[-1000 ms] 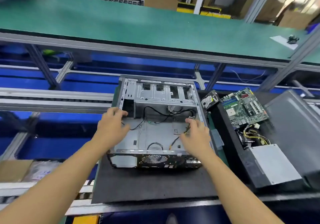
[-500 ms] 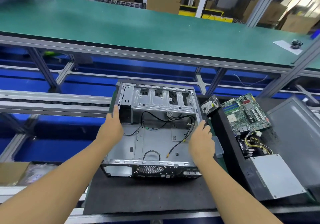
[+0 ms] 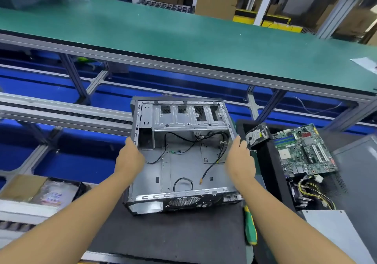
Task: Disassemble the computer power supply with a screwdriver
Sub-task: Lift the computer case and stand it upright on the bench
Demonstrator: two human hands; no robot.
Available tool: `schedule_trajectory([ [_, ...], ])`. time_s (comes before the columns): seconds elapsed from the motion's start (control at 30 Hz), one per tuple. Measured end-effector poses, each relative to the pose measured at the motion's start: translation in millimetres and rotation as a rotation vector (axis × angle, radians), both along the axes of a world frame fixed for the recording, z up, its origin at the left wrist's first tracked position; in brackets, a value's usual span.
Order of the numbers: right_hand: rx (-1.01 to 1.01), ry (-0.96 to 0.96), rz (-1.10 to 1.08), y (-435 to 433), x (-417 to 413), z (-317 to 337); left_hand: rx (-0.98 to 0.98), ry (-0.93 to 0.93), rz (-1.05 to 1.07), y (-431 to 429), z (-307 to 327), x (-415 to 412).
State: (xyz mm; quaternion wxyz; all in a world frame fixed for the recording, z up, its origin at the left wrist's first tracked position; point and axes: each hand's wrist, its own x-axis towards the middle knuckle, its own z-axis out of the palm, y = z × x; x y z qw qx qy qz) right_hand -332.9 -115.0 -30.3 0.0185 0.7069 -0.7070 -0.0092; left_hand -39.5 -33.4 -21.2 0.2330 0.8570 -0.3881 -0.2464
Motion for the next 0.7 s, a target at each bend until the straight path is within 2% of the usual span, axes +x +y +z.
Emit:
schedule_trajectory([
  [0.17, 0.036, -0.058, 0.103, -49.0, -14.8, 4.6, 0.033, 0.039, 0.055, 15.9, 8.9, -37.4],
  [0.3, 0.106, -0.106, 0.179, -80.1, -15.8, 7.3, 0.145, -0.041, -0.074, 17.5, 10.2, -38.8],
  [0.37, 0.139, -0.124, 0.161, -84.8, -12.3, 8.0, 0.160, -0.055, -0.102, 11.4, 8.2, -28.6],
  [0.43, 0.183, -0.037, 0.078, -76.8, -4.5, 12.6, 0.173, -0.074, -0.078, 0.7, 9.5, -15.8],
  [0.5, 0.113, 0.014, 0.014, -54.2, 7.6, 19.3, 0.150, -0.213, -0.104, -9.5, 9.8, -3.4],
  [0.57, 0.065, -0.082, 0.151, -19.4, 27.7, 16.5, 0.048, -0.414, -0.253, -20.6, 8.2, 6.9],
  [0.63, 0.307, -0.254, 0.313, 20.8, 56.4, 9.3, 0.020, -0.555, -0.419, -33.7, 5.7, 15.7],
  [0.67, 0.448, -0.249, 0.362, 39.8, 70.6, 5.6, 0.047, -0.581, -0.466, -40.1, 3.6, 20.0],
  [0.7, 0.508, -0.184, 0.420, 53.9, 82.2, 3.8, 0.086, -0.579, -0.488, -46.4, 1.3, 23.7],
])
